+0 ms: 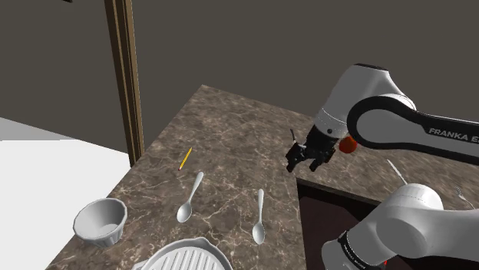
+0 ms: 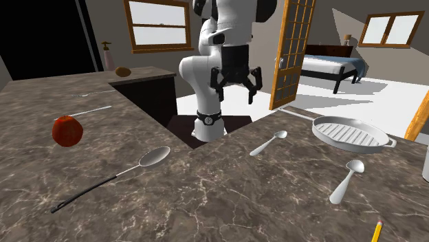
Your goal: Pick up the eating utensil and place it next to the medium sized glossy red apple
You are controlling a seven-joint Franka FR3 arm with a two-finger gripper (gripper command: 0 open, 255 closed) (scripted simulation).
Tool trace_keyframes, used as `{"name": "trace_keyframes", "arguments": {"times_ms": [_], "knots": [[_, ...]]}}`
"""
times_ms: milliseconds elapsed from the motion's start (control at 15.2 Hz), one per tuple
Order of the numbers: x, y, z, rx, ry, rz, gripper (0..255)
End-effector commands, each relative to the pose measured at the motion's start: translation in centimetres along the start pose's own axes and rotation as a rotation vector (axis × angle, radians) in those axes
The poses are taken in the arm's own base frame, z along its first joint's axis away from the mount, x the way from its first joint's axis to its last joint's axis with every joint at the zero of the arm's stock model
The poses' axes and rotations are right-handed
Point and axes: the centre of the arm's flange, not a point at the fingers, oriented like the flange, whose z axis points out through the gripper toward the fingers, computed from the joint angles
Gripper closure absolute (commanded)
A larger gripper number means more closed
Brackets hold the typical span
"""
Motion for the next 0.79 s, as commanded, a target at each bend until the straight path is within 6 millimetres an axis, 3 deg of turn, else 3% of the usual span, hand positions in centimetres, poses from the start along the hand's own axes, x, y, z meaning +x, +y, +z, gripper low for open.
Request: {"name": "trace_keyframes", "arguments": {"times_ms": [0, 594, 726], "knots": [[-0.9, -1.1, 1.8, 0.024, -0.012, 0.079, 0], [-2.7, -7.3, 10.6, 0.124, -0.066, 0.41, 0], [-2.8, -7.6, 11.3, 0.127, -0.067, 0.42, 0]]}}
